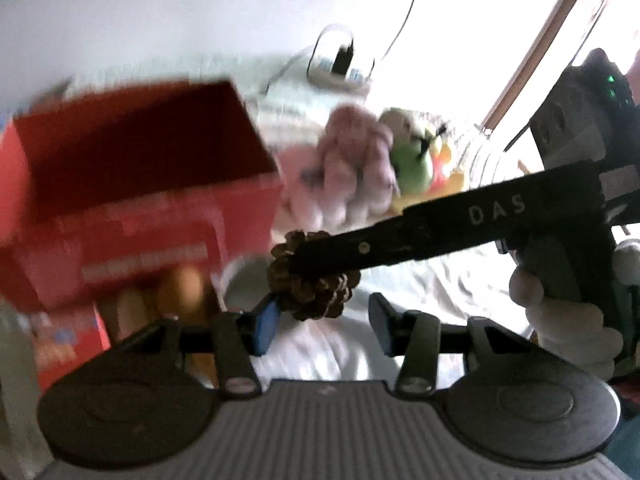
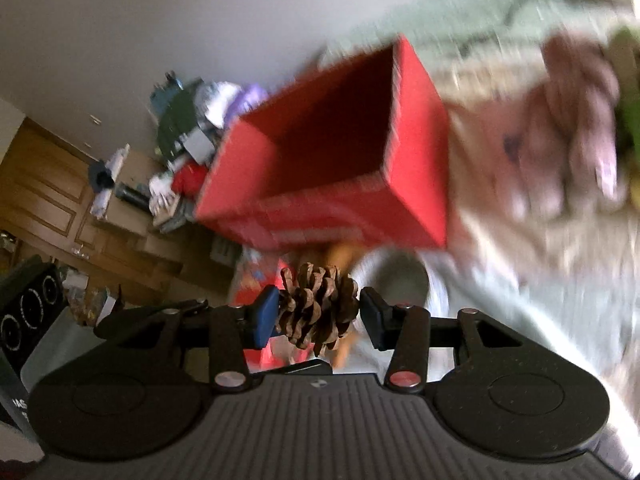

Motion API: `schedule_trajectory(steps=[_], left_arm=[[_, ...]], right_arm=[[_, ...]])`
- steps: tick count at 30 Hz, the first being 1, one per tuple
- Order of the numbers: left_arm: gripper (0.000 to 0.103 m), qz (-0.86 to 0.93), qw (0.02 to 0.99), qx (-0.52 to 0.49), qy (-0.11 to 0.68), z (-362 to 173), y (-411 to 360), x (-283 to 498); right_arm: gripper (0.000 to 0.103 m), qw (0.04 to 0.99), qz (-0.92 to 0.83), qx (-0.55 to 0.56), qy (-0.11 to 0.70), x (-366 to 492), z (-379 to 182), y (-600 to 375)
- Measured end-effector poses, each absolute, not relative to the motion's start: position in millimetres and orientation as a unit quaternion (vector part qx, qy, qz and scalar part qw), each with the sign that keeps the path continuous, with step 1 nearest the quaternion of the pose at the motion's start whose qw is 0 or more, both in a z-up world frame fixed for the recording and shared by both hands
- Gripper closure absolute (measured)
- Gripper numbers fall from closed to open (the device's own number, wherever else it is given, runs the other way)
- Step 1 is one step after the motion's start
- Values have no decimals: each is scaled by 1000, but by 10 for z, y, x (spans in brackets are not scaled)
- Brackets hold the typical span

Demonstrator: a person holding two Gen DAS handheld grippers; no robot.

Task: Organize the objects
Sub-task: 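Carry the pinecone with the right tool over into the red box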

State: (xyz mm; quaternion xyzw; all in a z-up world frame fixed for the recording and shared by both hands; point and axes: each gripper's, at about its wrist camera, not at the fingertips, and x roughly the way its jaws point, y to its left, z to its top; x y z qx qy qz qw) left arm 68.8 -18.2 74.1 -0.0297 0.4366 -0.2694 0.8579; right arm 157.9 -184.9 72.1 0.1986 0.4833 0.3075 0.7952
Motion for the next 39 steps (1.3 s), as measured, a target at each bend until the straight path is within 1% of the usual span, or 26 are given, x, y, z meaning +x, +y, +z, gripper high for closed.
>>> schedule_trajectory(steps=[6, 10, 13, 18, 23, 27, 30, 33, 37, 39], left_arm=[[54, -290, 868, -23, 403, 987, 15, 1189], [54, -296, 872, -14, 390, 1018, 153, 1598], [54, -297, 868, -15, 397, 939, 248, 1892], [53, -277, 865, -16, 419, 727, 424, 2319], [52, -230, 851, 5, 472, 336, 522, 2693], [52, -191, 840, 17, 507, 89, 653, 2850], [52, -143, 842, 39, 518, 18, 750, 2885], [52, -92, 841, 47, 531, -66, 846, 2936], [52, -70, 832, 24, 550, -139, 928, 3033], [50, -62, 832, 21, 551, -141, 909, 3044]], right_arm=[[55, 825, 294, 179, 449, 1973, 1011, -1621], [56, 838, 274, 170, 440, 2254, 1079, -1475], [56, 843, 255, 174, 441, 2468, 1050, -1405], [56, 851, 203, 160, 458, 2850, 815, -1290], [56, 846, 172, 126, 489, 3153, 596, -1153], [56, 842, 171, 45, 509, 3285, 499, -901], [56, 840, 176, -9, 512, 3327, 472, -747], [56, 818, 202, -49, 536, 3325, 438, -661], [56, 776, 229, -128, 573, 3219, 400, -541], [56, 755, 236, -160, 590, 3173, 373, -482]])
